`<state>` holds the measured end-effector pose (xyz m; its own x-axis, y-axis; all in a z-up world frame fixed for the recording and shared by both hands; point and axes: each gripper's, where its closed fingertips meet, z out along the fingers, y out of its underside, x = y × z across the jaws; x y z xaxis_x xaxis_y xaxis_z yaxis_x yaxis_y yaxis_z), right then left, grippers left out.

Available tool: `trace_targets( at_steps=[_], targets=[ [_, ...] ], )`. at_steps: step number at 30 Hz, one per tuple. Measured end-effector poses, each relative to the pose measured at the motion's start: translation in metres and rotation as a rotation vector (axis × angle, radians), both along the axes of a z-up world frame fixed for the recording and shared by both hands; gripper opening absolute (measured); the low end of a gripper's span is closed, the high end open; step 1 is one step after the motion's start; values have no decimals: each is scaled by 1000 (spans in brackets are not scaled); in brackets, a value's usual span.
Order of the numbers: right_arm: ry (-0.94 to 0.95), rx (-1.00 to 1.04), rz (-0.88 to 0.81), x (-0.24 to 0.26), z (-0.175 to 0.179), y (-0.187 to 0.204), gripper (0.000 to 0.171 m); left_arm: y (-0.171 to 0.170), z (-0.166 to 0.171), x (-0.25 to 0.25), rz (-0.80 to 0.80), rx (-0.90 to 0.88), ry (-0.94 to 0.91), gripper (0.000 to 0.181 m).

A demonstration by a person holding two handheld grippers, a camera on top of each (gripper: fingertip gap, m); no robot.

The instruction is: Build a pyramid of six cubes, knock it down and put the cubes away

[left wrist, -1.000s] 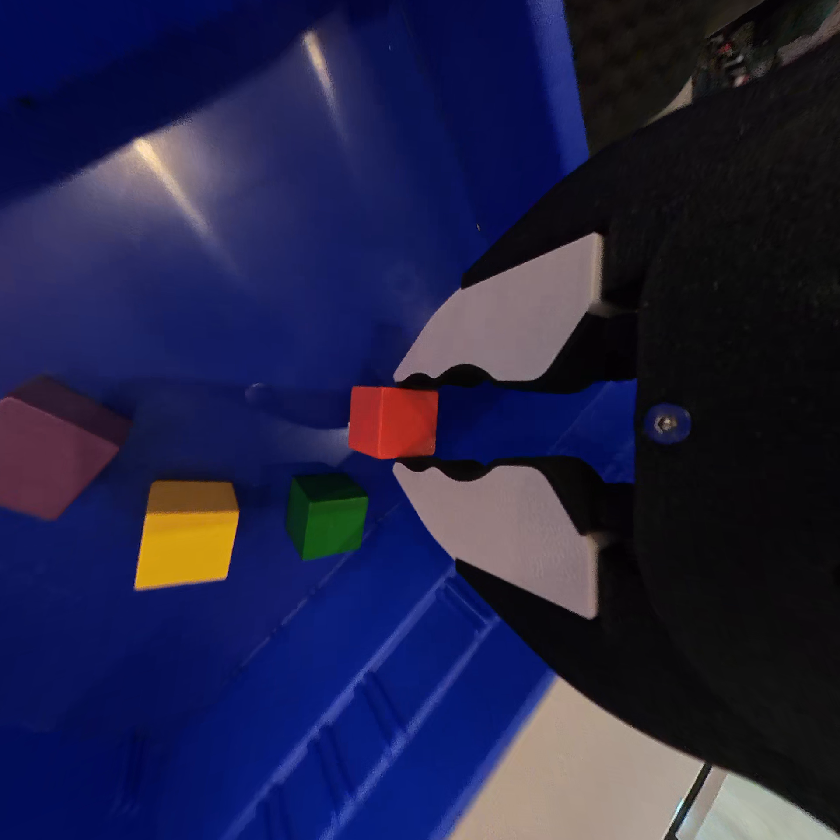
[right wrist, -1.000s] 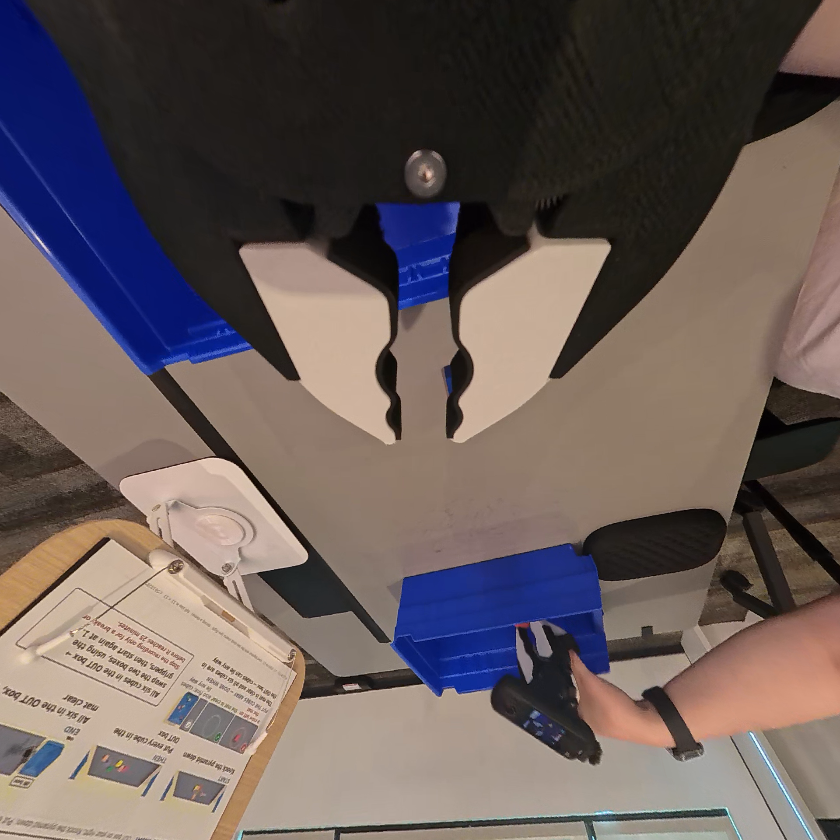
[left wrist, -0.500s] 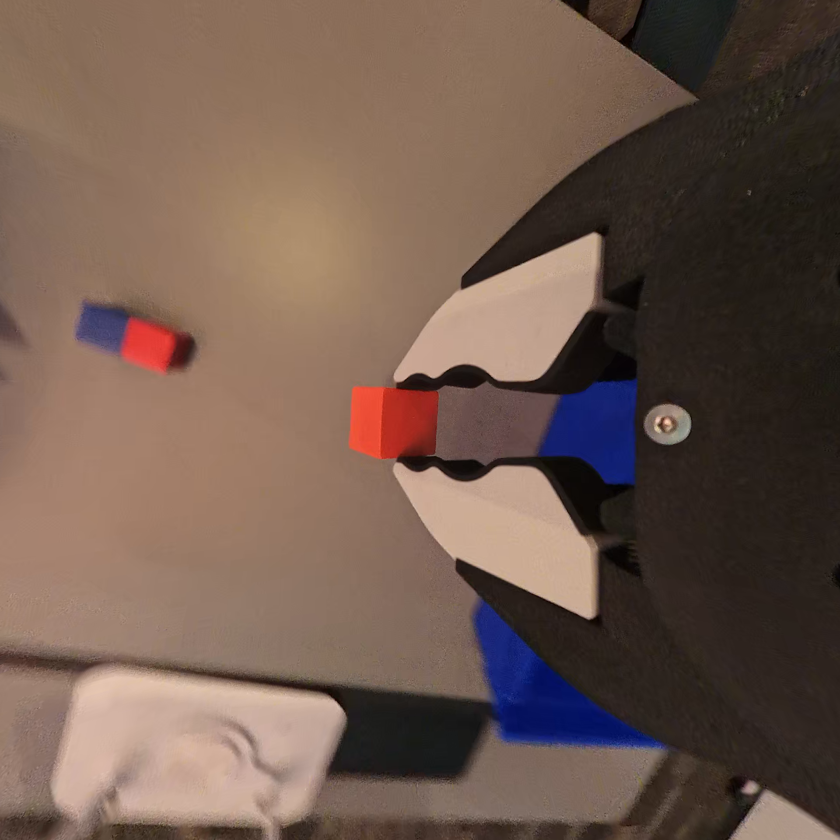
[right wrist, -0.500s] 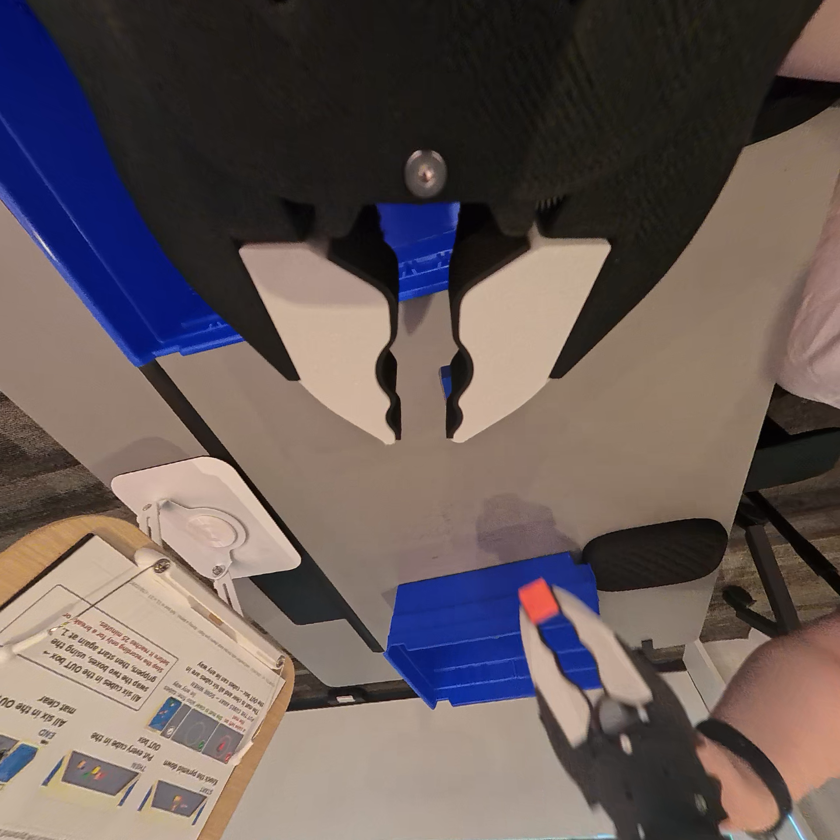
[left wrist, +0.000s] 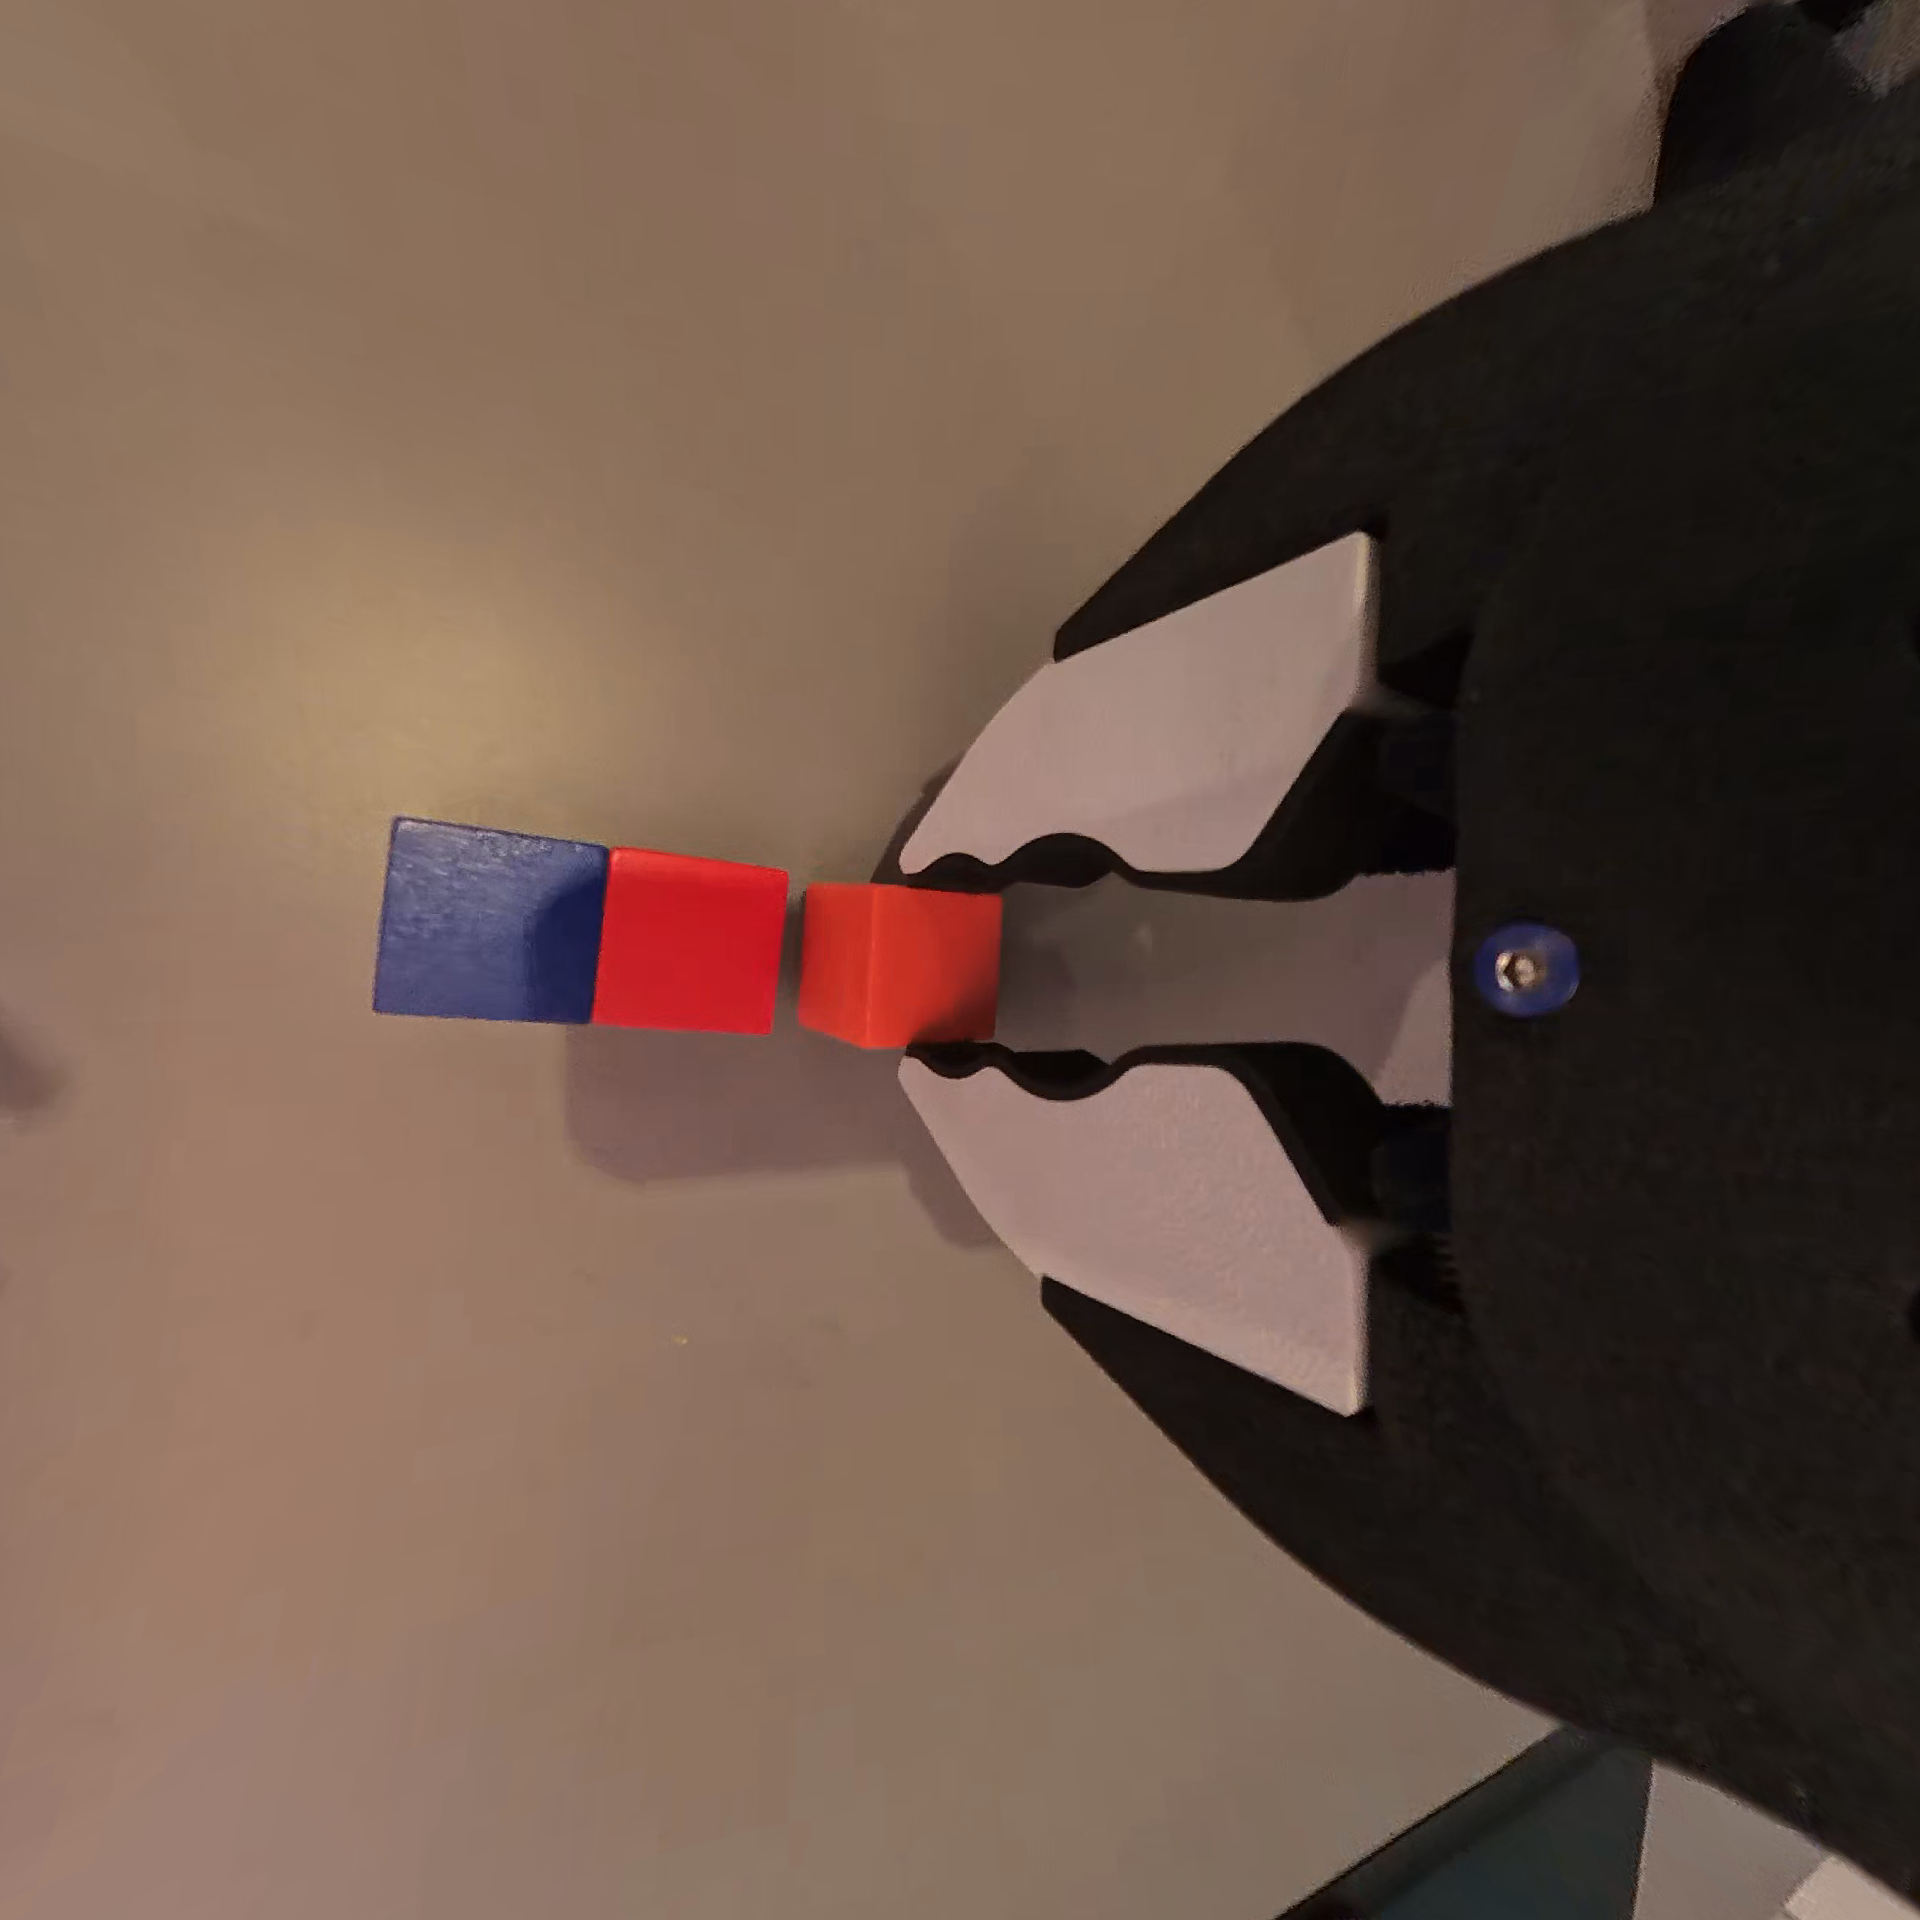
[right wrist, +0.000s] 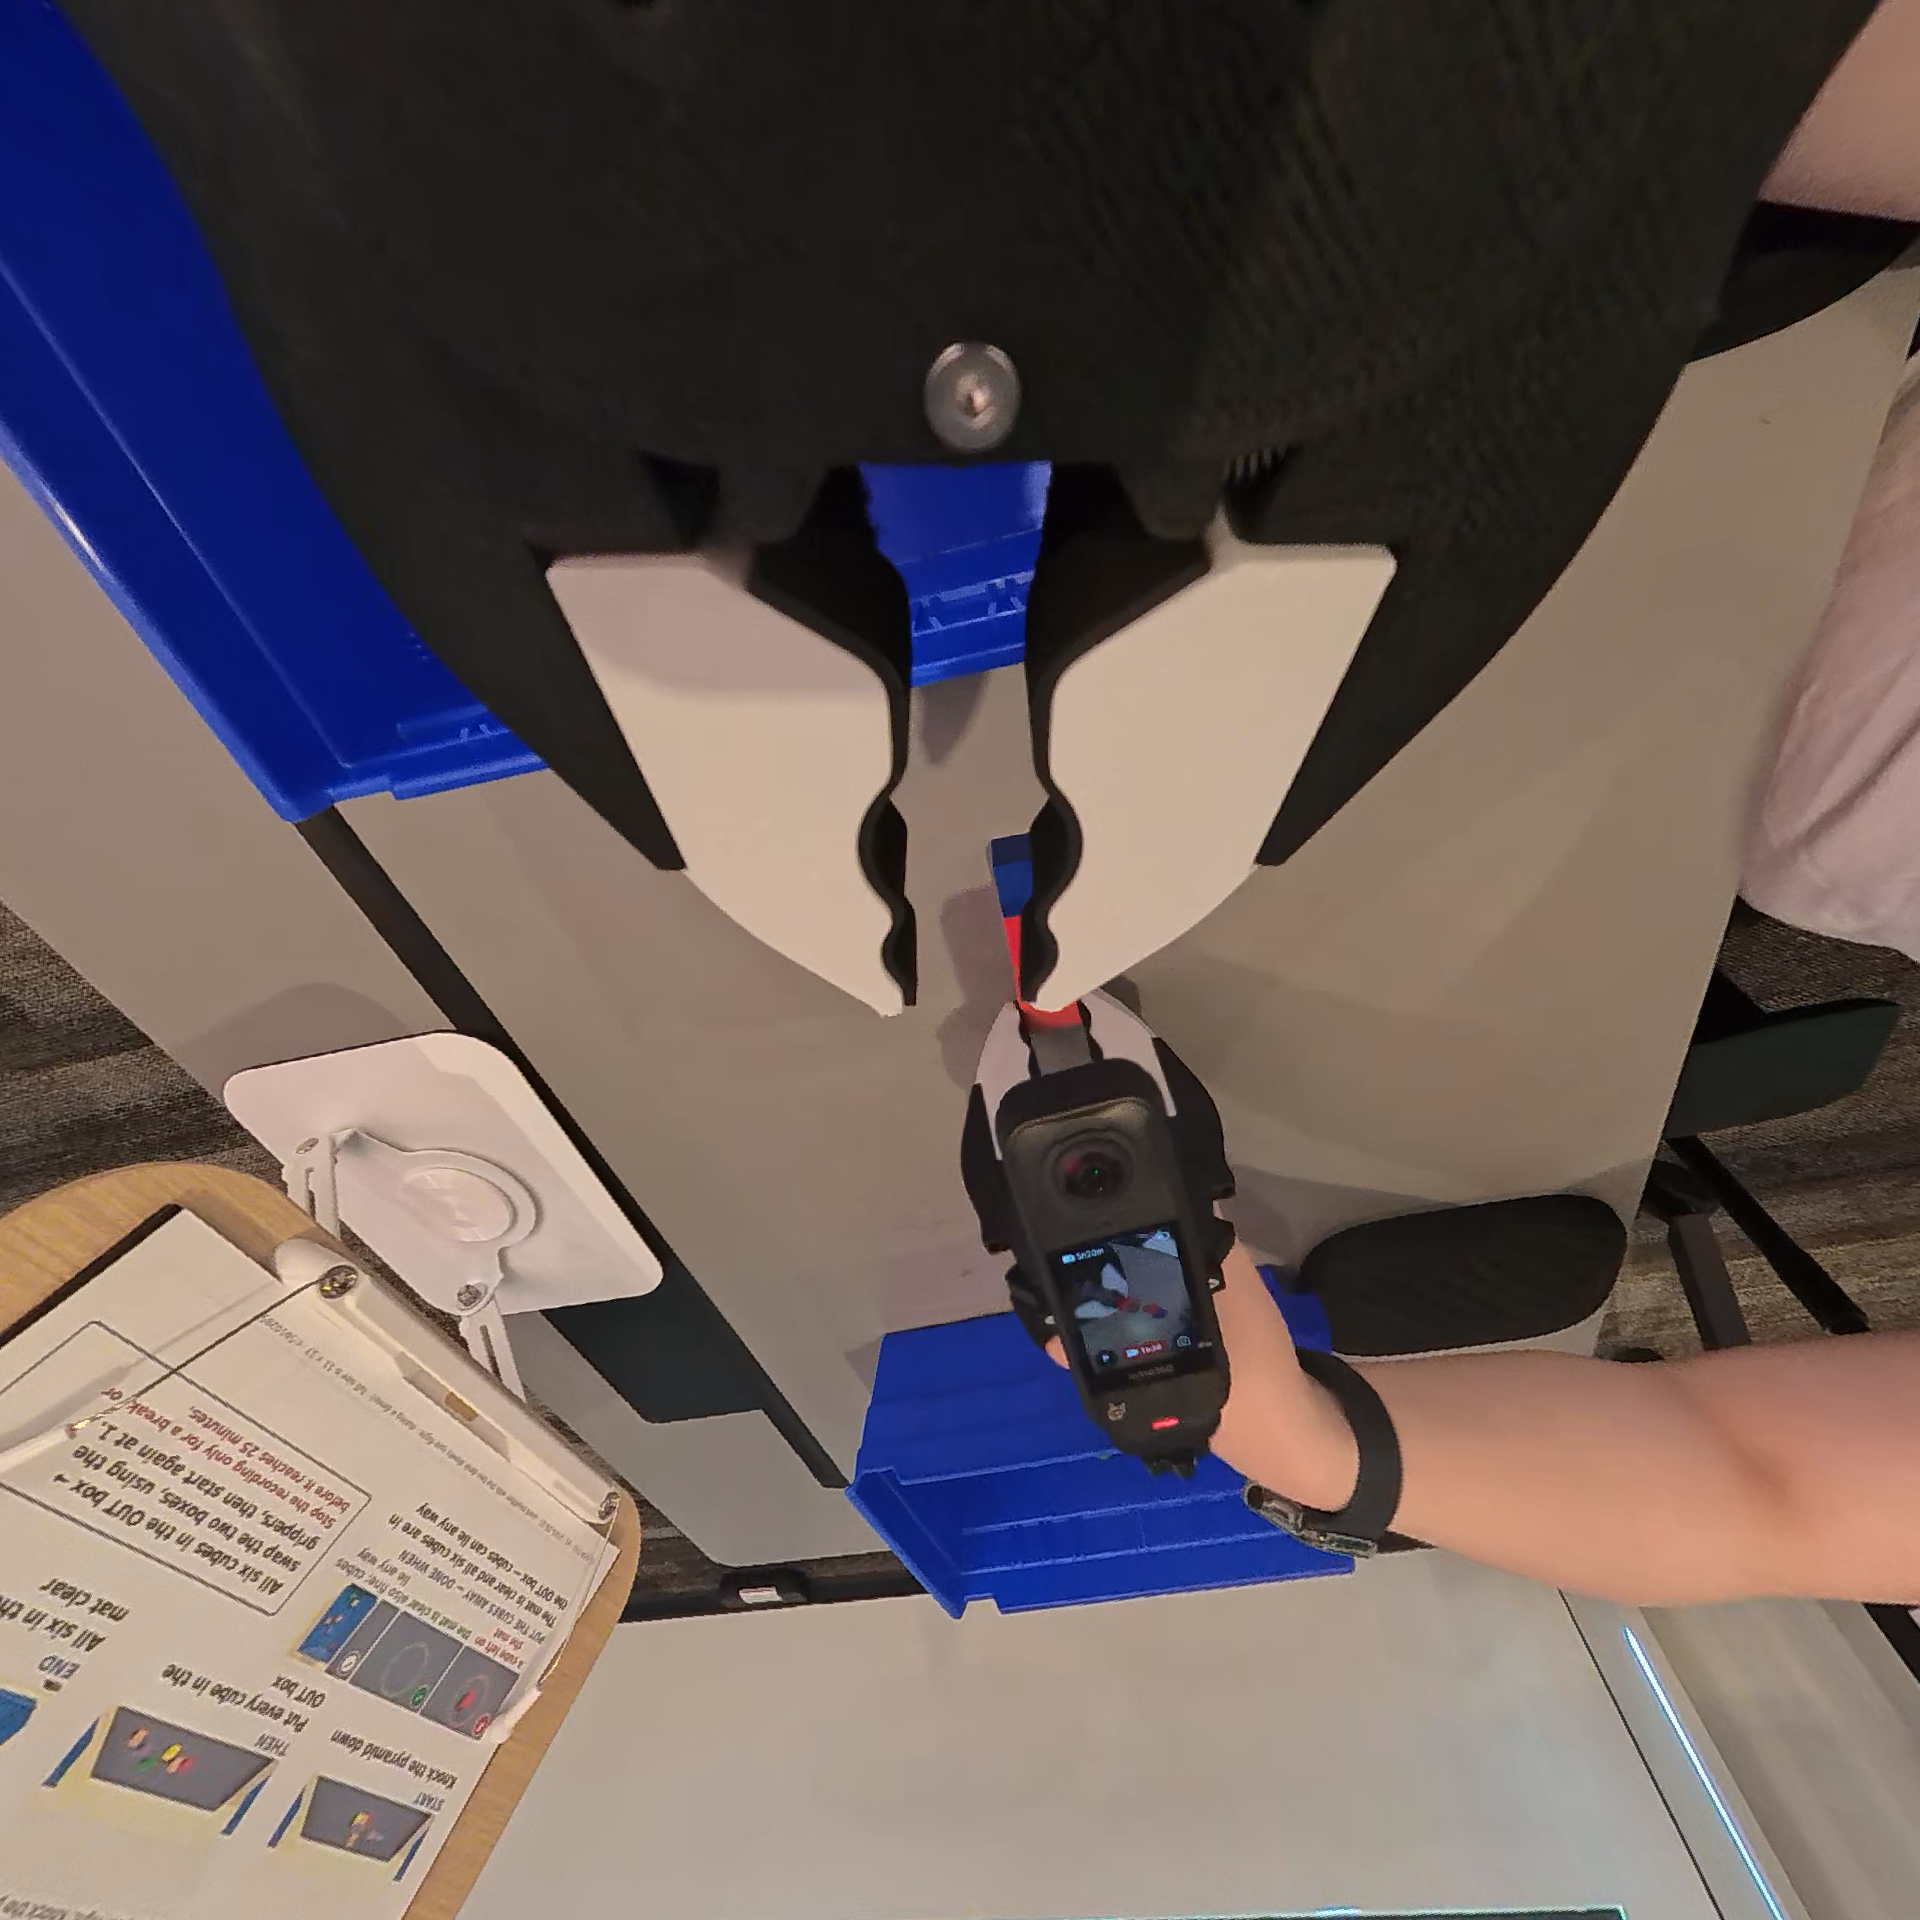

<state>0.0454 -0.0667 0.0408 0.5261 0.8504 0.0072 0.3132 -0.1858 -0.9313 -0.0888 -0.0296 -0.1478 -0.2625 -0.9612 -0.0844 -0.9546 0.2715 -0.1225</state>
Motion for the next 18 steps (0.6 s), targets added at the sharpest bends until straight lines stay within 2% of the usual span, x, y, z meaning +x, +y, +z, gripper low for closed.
trace_targets(
  at_steps=[18],
  targets=[
    [-18,-7,13,-2,-2,-2,19,-3,-4,10,-72,-18,37,27]
  ],
)
